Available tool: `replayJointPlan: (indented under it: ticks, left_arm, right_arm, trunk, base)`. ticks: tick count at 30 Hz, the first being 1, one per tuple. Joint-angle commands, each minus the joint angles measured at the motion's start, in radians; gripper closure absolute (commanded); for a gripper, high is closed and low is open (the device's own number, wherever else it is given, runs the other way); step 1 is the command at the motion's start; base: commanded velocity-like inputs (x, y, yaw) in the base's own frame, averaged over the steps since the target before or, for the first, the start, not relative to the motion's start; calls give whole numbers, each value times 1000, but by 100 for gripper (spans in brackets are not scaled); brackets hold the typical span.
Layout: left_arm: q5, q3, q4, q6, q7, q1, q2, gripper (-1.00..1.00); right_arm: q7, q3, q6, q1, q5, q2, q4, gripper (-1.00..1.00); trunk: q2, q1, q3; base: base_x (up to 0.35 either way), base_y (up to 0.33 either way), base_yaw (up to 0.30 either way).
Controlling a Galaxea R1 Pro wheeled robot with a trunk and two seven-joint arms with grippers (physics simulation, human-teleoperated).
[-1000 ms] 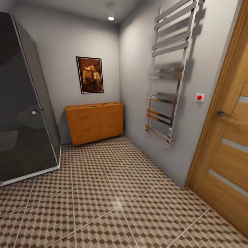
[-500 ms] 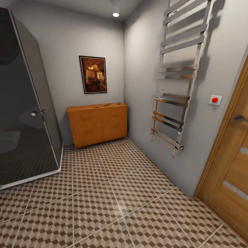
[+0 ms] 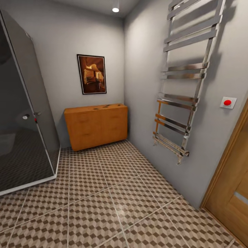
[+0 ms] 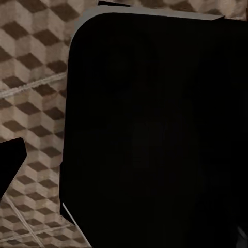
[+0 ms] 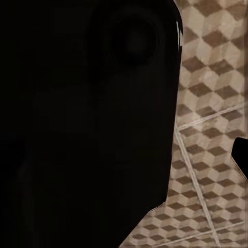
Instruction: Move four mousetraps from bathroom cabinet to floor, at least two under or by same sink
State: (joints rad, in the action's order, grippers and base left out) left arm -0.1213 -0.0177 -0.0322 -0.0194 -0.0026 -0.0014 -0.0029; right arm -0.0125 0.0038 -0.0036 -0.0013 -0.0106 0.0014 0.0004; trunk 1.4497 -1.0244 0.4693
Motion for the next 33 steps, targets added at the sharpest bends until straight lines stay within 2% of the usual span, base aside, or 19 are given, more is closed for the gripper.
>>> replayJointPlan:
  ticks: [1,19,33]
  left_arm:
    - [-10,-1,0,-2,0,0,0,-100]
    - [-15,-1,0,-2,0,0,0,-100]
    - [-15,-2,0,-4,0,0,0,-100]
  right_arm:
    - [-1,0,0,0,-1,0,0,-100]
    - [-2,1,2,0,0,0,0,-100]
    - [-3,2,-1,0,-3,0,0,-100]
  trunk:
    - [0,-1,1]
    - [0,-1,1]
    - [0,-1,1]
  base:
    - [323,0,0]
    - [323,0,0]
    - [323,0,266]
